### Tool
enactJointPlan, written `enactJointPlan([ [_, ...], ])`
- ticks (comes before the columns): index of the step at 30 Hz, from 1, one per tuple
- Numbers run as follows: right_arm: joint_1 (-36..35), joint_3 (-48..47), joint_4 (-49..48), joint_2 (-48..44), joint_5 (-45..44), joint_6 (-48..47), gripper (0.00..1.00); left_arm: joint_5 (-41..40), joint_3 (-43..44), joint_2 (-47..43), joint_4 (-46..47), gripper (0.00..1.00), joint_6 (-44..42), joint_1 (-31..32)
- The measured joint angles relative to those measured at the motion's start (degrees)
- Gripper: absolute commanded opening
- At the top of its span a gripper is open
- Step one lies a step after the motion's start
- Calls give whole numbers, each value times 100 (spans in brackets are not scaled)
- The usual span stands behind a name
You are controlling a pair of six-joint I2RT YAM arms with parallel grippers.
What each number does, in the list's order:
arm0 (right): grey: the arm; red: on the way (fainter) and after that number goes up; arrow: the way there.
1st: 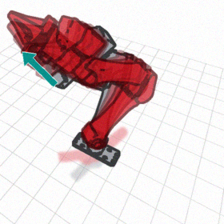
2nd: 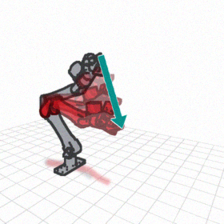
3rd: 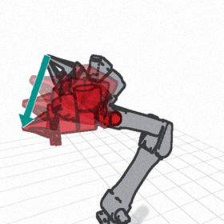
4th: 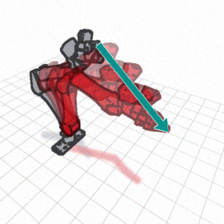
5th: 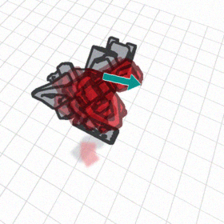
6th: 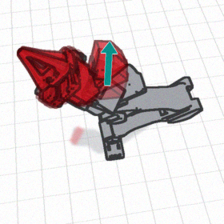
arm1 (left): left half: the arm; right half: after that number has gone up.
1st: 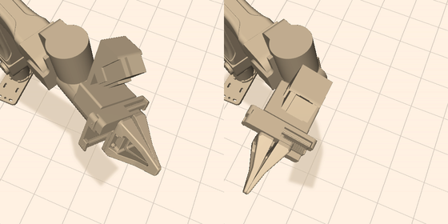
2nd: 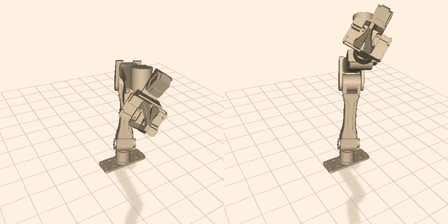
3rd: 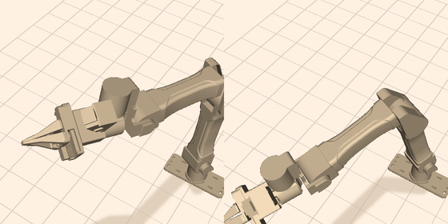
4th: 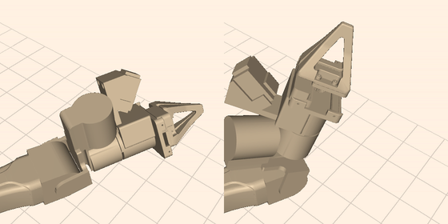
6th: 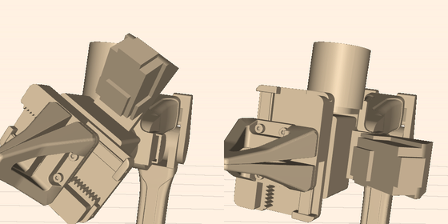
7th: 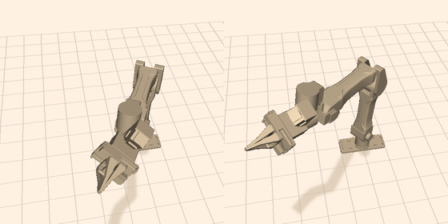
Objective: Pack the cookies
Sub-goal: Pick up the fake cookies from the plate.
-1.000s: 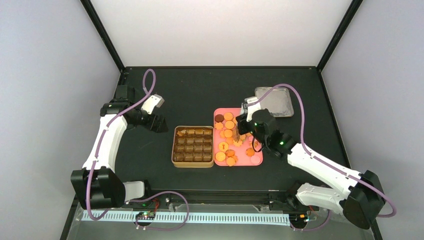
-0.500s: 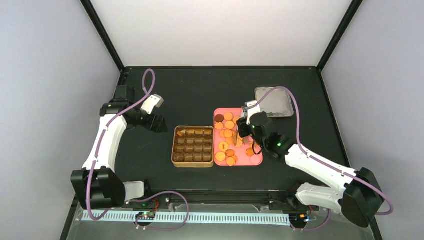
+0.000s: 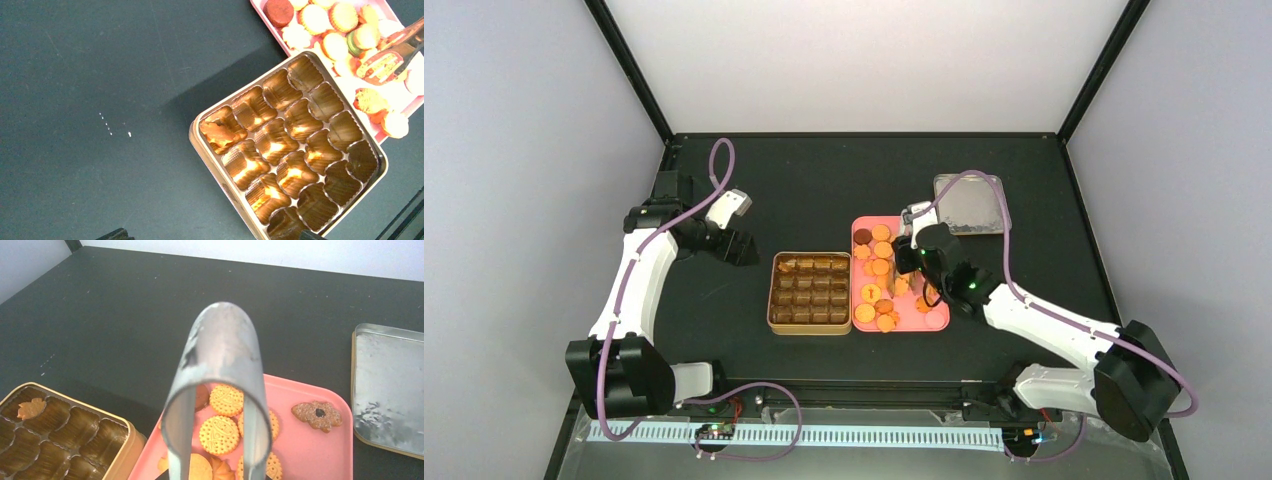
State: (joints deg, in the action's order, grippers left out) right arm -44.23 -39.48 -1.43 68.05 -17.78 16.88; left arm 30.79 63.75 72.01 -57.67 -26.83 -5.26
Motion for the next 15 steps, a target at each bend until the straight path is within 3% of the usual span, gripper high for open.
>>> enactJointPlan([
  [5, 0, 142, -72, 24, 28, 9, 35, 17, 0, 0, 0, 89, -2, 0],
  [15, 2, 210, -214, 37, 57, 83, 13, 52, 0, 0, 0, 89, -2, 0],
])
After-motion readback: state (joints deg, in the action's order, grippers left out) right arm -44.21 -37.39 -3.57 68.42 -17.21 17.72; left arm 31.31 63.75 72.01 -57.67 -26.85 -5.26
